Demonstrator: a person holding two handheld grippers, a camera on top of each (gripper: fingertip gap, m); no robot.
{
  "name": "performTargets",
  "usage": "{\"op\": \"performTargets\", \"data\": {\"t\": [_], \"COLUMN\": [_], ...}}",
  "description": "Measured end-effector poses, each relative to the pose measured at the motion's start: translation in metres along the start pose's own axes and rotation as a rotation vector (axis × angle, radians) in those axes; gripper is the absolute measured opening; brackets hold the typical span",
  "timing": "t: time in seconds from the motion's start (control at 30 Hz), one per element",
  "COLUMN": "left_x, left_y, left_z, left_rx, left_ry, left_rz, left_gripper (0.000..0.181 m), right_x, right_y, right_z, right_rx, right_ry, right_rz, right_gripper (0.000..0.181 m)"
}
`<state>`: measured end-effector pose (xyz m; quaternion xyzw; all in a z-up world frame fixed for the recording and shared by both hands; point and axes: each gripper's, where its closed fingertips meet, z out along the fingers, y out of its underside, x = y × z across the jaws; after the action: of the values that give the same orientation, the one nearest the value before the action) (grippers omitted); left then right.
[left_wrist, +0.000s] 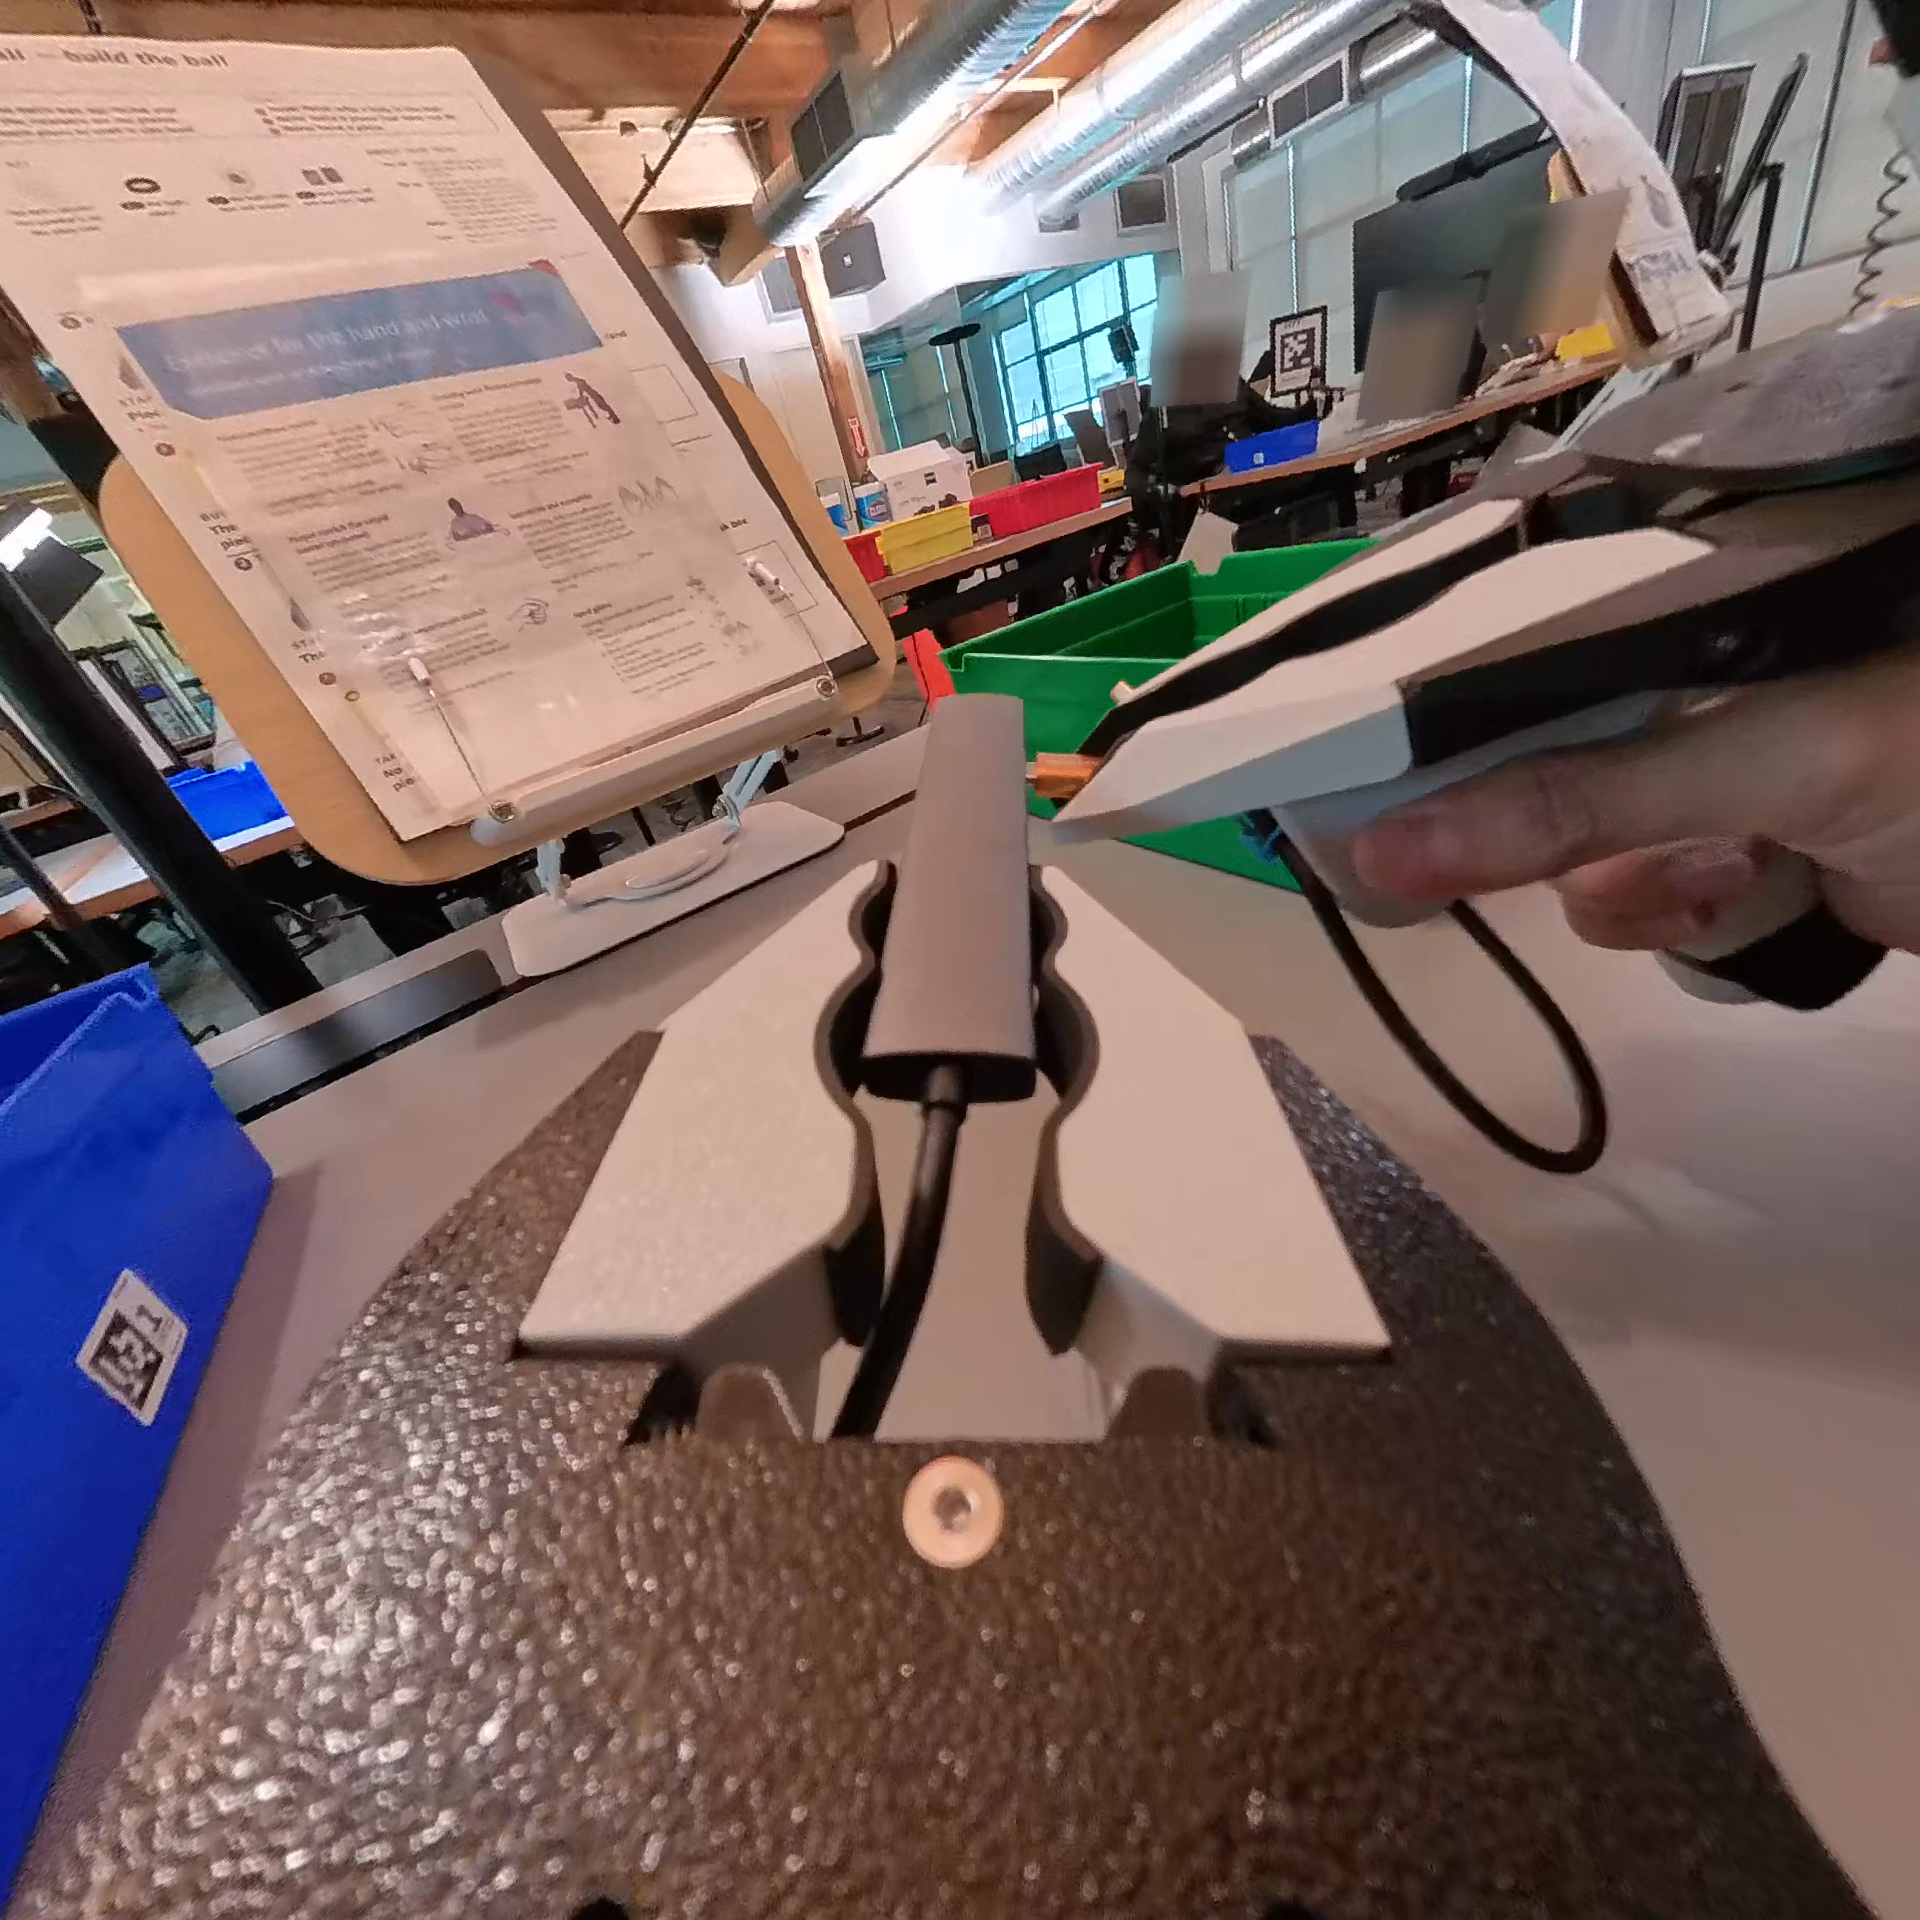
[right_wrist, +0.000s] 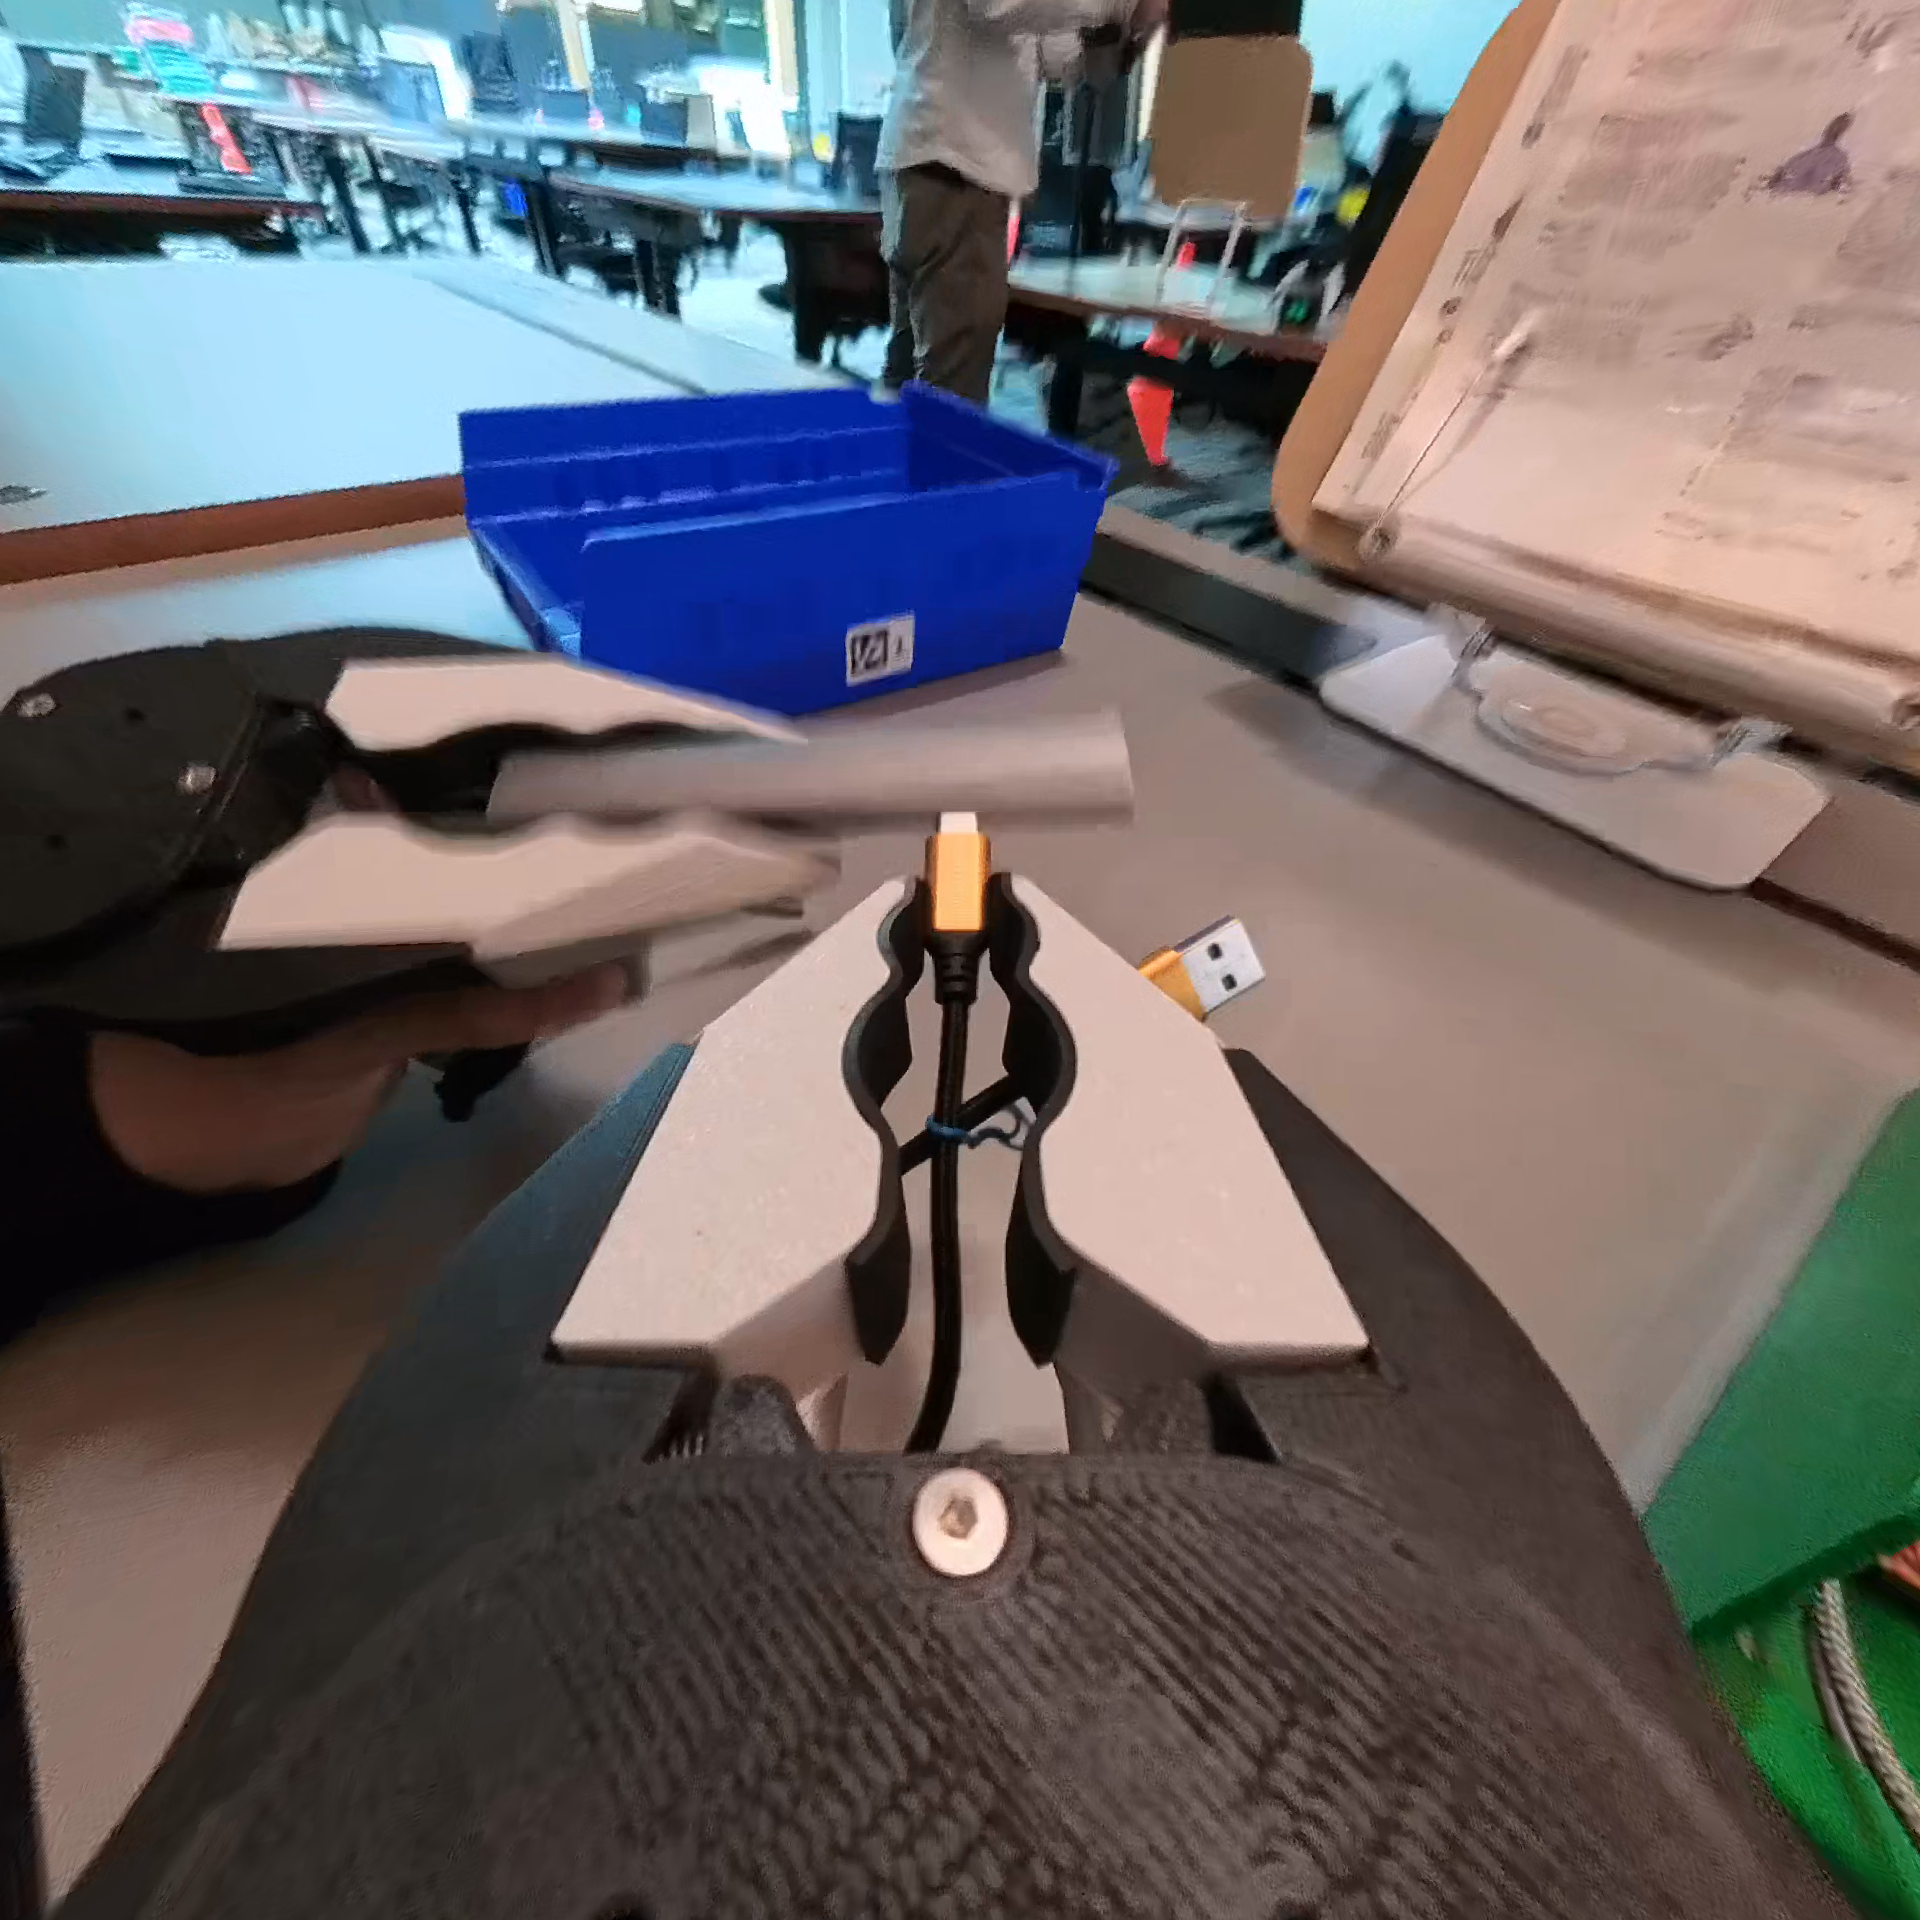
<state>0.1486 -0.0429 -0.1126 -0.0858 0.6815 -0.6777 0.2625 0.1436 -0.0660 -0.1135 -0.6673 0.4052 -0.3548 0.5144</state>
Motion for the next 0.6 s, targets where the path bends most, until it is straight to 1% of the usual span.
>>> {"op": "performTargets", "data": {"t": [0.03, 0.07, 0.1, 0.13, 0.17, 0.2, 0.23, 0.27, 0.33, 0.37, 0.43, 0.5, 0.57, 0.6], "left_x": [-0.027, -0.052, -0.072, -0.082, -0.083, -0.076, -0.065, -0.054, -0.038, -0.035, -0.034, -0.036, -0.039, -0.04], "left_y": [0.001, 0.001, 0.006, 0.009, 0.007, 0.004, 0.001, -0.002, -0.003, -0.002, 0.001, 0.005, 0.006, 0.007], "left_z": [-0.004, -0.01, -0.014, -0.017, -0.02, -0.019, -0.016, -0.013, -0.008, -0.007, -0.006, -0.005, -0.006, -0.006], "left_rx": [0.0, 0.026, 0.018, 0.029, 0.057, 0.066, 0.071, 0.072, 0.059, 0.056, 0.049, 0.043, 0.048, 0.046], "left_ry": [-0.154, -0.213, -0.213, -0.197, -0.185, -0.163, -0.13, -0.107, -0.065, -0.054, -0.041, -0.028, -0.023, -0.026], "left_rz": [-0.029, -0.094, -0.185, -0.223, -0.238, -0.228, -0.189, -0.142, -0.07, -0.054, -0.08, -0.145, -0.185, -0.187], "left_gripper": [0.021, 0.021, 0.021, 0.021, 0.021, 0.021, 0.021, 0.021, 0.021, 0.021, 0.021, 0.021, 0.021, 0.021], "right_x": [0.003, 0.015, 0.022, 0.019, 0.017, 0.018, 0.02, 0.029, 0.066, 0.087, 0.133, 0.168, 0.191, 0.199], "right_y": [0.013, 0.025, 0.034, 0.033, 0.017, -0.001, -0.018, -0.035, -0.061, -0.066, -0.058, -0.054, -0.049, -0.041], "right_z": [-0.004, -0.009, -0.013, -0.015, -0.018, -0.022, -0.03, -0.04, -0.072, -0.089, -0.121, -0.147, -0.159, -0.157], "right_rx": [-0.076, -0.112, -0.14, -0.119, -0.031, 0.033, 0.073, 0.102, 0.14, 0.134, 0.078, 0.07, 0.062, 0.025], "right_ry": [0.005, 0.06, 0.075, 0.024, -0.018, -0.033, -0.035, 0.015, 0.226, 0.336, 0.53, 0.666, 0.746, 0.746], "right_rz": [-0.004, -0.049, -0.056, -0.004, 0.05, 0.074, 0.049, -0.007, -0.158, -0.233, -0.308, -0.382, -0.532, -0.577], "right_gripper": [0.011, 0.011, 0.011, 0.011, 0.011, 0.011, 0.011, 0.011, 0.011, 0.011, 0.011, 0.011, 0.011, 0.011]}}
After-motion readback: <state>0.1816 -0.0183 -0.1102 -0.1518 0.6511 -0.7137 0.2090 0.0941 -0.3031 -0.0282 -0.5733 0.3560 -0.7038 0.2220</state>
